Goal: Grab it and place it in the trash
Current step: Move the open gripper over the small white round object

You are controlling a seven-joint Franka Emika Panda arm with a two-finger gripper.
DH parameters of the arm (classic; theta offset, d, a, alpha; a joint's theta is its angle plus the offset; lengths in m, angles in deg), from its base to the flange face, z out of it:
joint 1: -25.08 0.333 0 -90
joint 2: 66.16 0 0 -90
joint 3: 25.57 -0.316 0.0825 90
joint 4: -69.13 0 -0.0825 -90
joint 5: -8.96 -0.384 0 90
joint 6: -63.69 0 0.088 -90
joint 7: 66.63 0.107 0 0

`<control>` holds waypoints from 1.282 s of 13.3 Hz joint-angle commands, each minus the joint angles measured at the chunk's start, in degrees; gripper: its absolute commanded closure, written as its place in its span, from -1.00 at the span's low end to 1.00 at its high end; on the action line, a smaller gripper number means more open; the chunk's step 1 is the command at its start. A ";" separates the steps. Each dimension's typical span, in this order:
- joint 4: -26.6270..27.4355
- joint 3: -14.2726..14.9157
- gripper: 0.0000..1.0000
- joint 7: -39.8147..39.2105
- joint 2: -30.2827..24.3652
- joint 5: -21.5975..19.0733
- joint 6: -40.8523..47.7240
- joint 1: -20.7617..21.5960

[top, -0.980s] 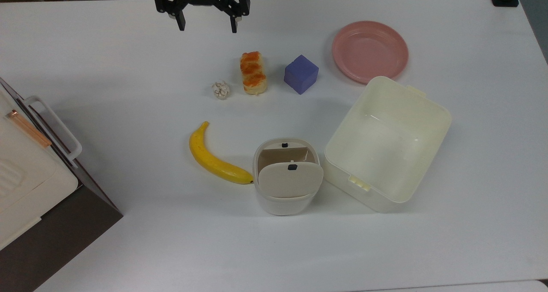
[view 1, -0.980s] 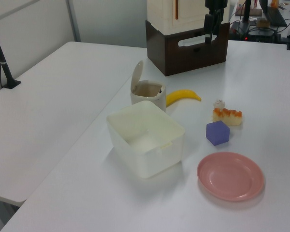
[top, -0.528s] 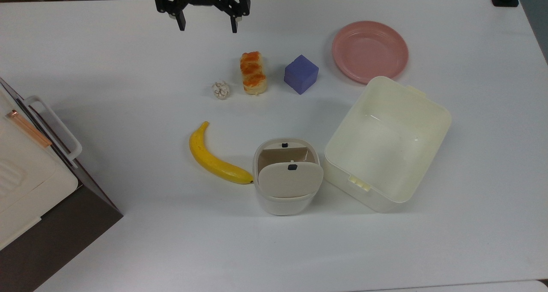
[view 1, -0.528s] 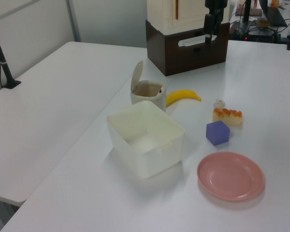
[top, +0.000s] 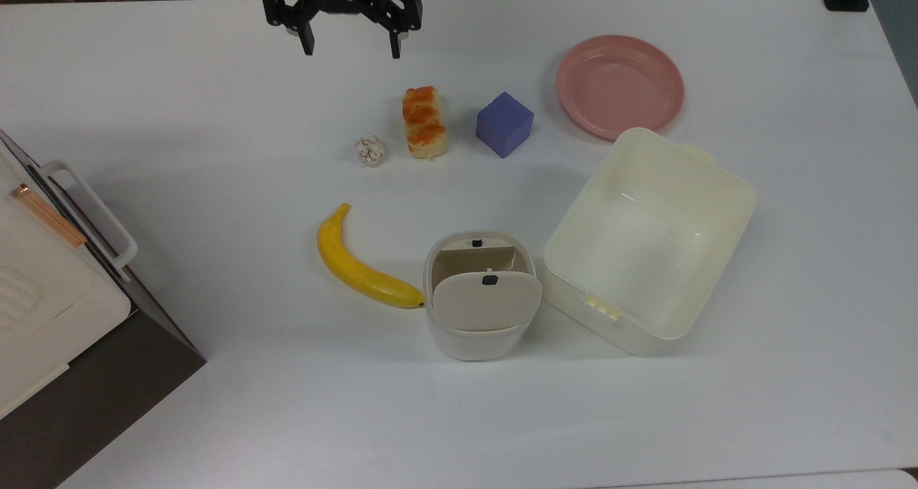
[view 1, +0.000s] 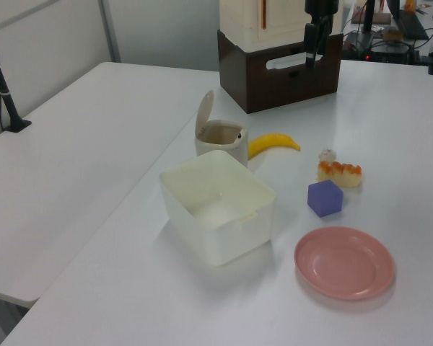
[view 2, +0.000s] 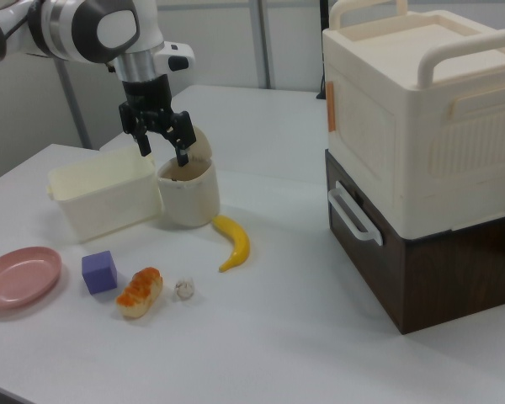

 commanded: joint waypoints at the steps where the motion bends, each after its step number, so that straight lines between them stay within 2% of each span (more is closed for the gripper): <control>1: 1.31 -0.16 -1.00 0.29 -0.15 0.52 -0.71 0.94; 4: 6.04 -1.66 -1.00 0.47 -0.15 0.52 -0.62 1.91; 9: 7.55 -1.58 -1.00 0.99 1.26 0.52 -1.15 2.00; 12: 12.20 -1.49 -0.99 0.47 1.00 2.09 -2.19 2.00; 13: 14.65 -1.49 -0.99 0.47 1.00 3.23 -3.77 2.09; 15: 22.47 -1.57 -0.97 1.08 0.82 5.61 -12.97 2.17; 17: 26.18 -1.49 -0.96 1.08 1.17 6.50 -19.76 1.83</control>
